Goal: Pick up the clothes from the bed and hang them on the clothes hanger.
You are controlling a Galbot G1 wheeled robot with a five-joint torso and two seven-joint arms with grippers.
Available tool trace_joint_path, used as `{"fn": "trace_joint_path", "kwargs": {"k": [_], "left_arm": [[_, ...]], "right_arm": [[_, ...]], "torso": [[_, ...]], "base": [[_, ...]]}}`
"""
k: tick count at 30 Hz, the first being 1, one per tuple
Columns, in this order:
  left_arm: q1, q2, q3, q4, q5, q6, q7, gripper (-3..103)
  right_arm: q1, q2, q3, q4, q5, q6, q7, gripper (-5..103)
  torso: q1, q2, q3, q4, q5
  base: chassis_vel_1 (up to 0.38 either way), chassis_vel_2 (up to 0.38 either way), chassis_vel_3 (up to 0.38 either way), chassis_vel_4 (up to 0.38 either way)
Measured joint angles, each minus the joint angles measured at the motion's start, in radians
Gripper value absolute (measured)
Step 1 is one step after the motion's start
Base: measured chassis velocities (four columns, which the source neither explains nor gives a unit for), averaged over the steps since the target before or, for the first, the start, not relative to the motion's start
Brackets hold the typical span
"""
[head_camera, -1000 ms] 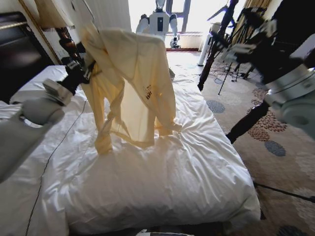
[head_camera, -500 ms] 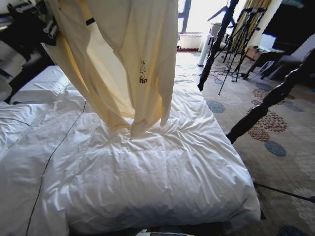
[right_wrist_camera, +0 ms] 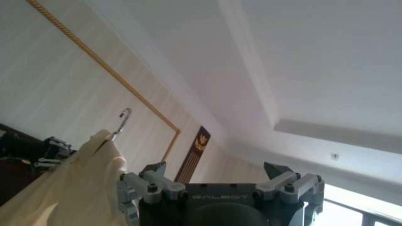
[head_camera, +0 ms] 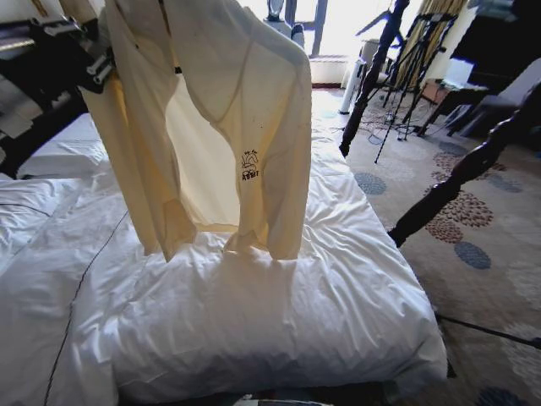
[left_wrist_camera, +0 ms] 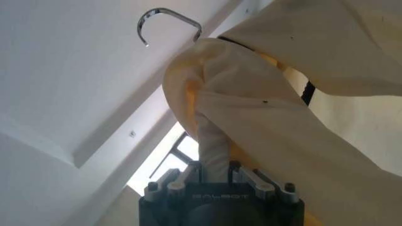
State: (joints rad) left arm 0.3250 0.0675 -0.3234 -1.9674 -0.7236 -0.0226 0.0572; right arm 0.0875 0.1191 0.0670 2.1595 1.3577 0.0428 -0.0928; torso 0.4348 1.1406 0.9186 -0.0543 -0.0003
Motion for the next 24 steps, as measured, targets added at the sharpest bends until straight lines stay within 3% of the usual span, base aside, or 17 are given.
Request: {"fn": "trace_joint_path", "kwargs": {"k": [4,7,10,17,24], "left_arm": [[-0.003,-0.008,-0.016,-0.039,-0.064,0.051,-0.023,21],[0.001,-0.017,-0.012,-0.047,-0.048,0.057,-0.023,21],[0.003,-0.031,0.001,-0.058,-0.018,0.065,-0.022,21],[0.005,-0.041,0.023,-0.067,0.031,0.067,-0.014,21],[0.004,-0.063,0.051,-0.073,0.067,0.067,-0.012,21]], "right_arm": [[0.022,-0.028,0.000,0.037,0.016,-0.056,-0.068,100],[0.017,-0.019,-0.014,0.050,-0.067,-0.069,-0.059,100],[0.001,0.022,-0.036,0.098,-0.197,-0.100,0.024,100],[-0.018,0.095,-0.073,0.125,-0.378,-0.165,0.102,100],[-0.019,0.143,-0.119,0.108,-0.483,-0.207,0.114,100]], "torso": [[0.000,0.000,0.000,-0.0003,-0.0003],[0.000,0.000,0.000,-0.0002,0.0001],[0.000,0.000,0.000,-0.0002,-0.0001],[0.000,0.000,0.000,0.0001,-0.0001],[0.000,0.000,0.000,-0.0002,-0.0002]], "base": [[0.000,0.000,0.000,0.000],[0.000,0.000,0.000,0.000],[0.000,0.000,0.000,0.000],[0.000,0.000,0.000,0.000],[0.000,0.000,0.000,0.000]]}}
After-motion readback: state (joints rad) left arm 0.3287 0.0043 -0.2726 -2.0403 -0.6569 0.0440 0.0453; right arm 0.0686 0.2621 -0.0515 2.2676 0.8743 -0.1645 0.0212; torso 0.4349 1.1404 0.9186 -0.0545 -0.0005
